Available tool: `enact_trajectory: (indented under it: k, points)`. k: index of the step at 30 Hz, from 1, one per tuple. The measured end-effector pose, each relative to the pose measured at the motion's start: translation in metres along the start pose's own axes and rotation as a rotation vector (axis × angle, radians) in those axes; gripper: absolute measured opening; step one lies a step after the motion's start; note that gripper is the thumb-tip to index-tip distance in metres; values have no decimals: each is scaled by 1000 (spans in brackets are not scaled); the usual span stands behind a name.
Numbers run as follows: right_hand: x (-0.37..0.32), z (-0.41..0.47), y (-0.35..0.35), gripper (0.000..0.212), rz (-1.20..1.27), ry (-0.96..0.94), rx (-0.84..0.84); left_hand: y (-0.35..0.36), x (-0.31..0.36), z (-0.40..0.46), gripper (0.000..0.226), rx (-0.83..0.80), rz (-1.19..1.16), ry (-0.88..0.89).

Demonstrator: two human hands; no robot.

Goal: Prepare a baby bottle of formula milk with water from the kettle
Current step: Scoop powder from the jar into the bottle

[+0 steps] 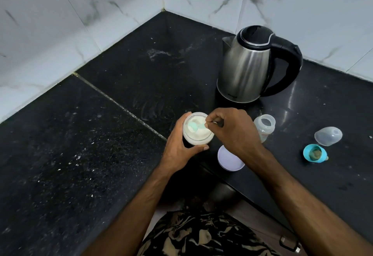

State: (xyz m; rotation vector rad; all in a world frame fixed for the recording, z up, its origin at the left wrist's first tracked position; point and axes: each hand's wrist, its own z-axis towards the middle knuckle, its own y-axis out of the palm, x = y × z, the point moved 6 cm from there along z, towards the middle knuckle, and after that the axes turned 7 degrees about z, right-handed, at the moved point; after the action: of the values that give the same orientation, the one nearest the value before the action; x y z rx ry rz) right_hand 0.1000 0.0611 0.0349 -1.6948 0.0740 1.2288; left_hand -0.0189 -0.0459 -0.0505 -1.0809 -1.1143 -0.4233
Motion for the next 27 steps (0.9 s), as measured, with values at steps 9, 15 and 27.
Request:
enact_trajectory:
  k: [9,15,27]
  points:
    - [3,1,2,6,152,39,-39,-1,0,0,101,6,5,1]
    - [5,1,-3,3,180,64,-33,-1,-2,0,102,4,-2,-1]
    - [-17,-3,0,10,-163,-10,-19,3,-5,-3,102,3,26,-1]
